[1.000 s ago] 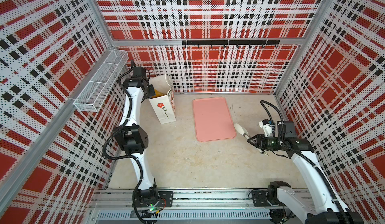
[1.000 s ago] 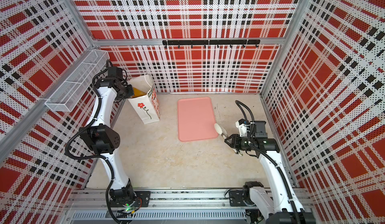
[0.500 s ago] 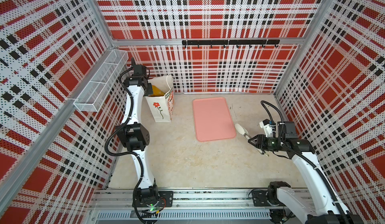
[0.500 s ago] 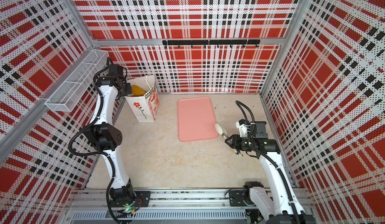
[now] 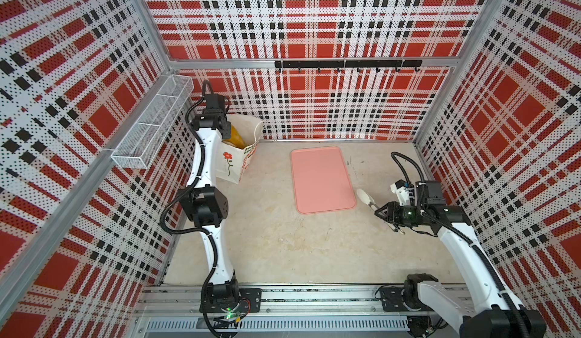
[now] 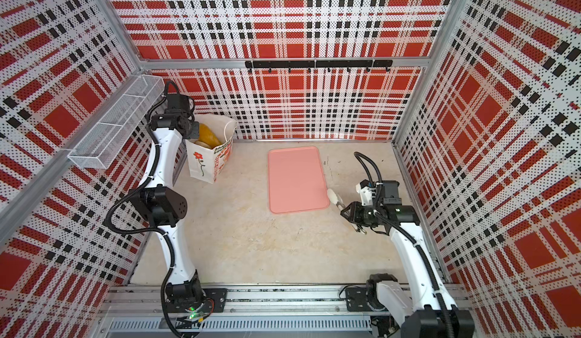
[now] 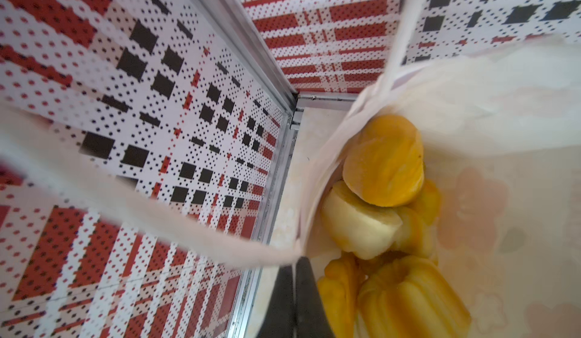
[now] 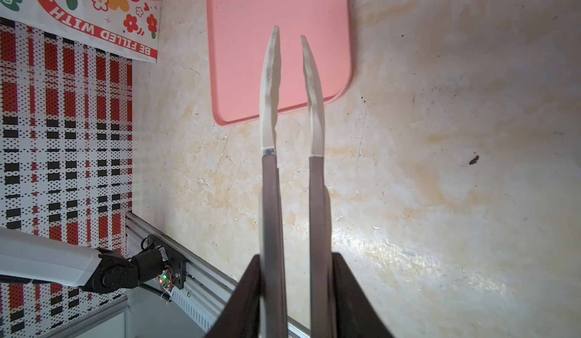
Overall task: Take the fake bread out of the paper bag
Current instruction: 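Tip the paper bag onto its side toward the pink tray with the left gripper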
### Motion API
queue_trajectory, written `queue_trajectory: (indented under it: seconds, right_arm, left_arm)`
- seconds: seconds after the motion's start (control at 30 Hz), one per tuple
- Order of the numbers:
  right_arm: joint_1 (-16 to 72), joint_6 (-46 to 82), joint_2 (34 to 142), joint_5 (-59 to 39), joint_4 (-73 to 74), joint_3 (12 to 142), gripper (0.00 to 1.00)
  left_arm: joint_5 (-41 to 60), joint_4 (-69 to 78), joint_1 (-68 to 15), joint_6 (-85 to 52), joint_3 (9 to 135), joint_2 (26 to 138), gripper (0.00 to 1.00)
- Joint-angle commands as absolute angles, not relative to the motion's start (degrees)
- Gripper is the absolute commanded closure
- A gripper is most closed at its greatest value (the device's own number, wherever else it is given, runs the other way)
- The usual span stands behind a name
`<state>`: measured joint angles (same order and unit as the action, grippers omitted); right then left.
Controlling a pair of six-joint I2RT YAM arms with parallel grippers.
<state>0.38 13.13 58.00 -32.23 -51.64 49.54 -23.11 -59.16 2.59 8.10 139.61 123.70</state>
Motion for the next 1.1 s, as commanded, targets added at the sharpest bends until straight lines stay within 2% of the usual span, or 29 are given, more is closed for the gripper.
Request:
queue_trajectory:
  seconds: [0.0,0.17,0.4,0.7,0.9,1.07]
  right_arm:
    - [0.7,12.7,57.6,-32.8,-48.8,53.3,0.65]
    - [0.7,11.9,57.2,-32.8,-51.3,56.8,0.65]
    - [0.8,13.8,55.3,-34.1,-52.4,56.4,0.65]
    - [4.9,19.4,49.5,-37.6,-53.8,55.8,0.64]
    - [15.5,28.4,46.7,-36.3,-48.1,53.3,0.63]
    - [25.1,34.5,49.3,-33.5,-38.2,49.4,0.63]
  left_arm:
    - [-27.4,-51.1,0.3,14.6,138.0,117.6,1.00]
    - [-29.8,-42.1,-2.7,21.8,127.6,111.2,1.00]
    - [-35.4,-3.0,-13.5,44.3,84.2,90.9,1.00]
    - [-40.7,-0.4,-22.4,42.9,63.6,80.8,1.00]
    - [-44.9,4.9,-28.0,44.2,51.4,75.8,1.00]
    - [-46.1,6.3,-29.5,44.2,46.0,73.3,1.00]
